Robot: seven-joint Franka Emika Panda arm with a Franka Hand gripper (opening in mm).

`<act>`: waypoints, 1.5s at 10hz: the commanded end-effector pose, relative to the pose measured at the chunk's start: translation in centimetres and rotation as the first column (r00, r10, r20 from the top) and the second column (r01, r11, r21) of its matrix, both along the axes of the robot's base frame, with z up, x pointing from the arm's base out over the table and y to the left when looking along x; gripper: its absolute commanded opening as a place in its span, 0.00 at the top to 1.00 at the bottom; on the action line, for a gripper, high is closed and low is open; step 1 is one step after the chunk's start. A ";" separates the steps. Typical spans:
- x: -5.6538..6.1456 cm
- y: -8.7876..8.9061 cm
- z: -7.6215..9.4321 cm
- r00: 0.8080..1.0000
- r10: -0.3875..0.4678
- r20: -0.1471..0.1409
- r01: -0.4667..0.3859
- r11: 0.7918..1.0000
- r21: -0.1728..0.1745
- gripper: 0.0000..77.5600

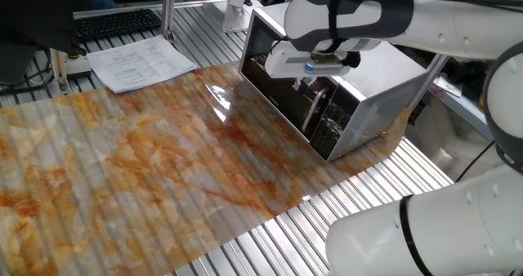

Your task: Close the microwave door

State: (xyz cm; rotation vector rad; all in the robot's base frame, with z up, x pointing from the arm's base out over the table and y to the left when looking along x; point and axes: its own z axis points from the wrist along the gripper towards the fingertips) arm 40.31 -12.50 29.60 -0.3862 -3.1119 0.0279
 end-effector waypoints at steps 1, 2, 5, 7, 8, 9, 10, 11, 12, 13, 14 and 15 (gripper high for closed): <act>0.2 0.0 0.1 0.968 0.251 0.030 -0.252 0.967 0.027 1.00; 0.2 0.0 0.1 0.972 0.232 0.032 -0.233 0.972 0.027 1.00; 0.4 4.3 0.1 0.981 0.190 0.042 -0.190 0.982 0.019 1.00; 0.0 7.7 0.0 0.987 0.151 0.050 -0.152 0.988 0.023 1.00; 0.2 8.7 -0.4 0.988 0.141 0.062 -0.142 0.990 0.017 1.00; 0.3 8.9 -0.4 0.988 0.141 0.063 -0.142 0.990 0.016 1.00; 0.5 9.2 -0.4 0.986 0.158 0.051 -0.159 0.987 0.019 1.00; 0.6 9.2 -0.3 0.983 0.180 0.042 -0.181 0.983 0.020 1.00; 0.7 9.2 -0.3 0.980 0.193 0.041 -0.194 0.981 0.022 1.00; 0.8 9.2 -0.3 0.980 0.197 0.041 -0.198 0.980 0.022 1.00; 0.8 9.2 -0.2 0.978 0.203 0.043 -0.204 0.979 0.020 1.00; 0.8 9.2 -0.2 0.978 0.203 0.042 -0.204 0.979 0.020 1.00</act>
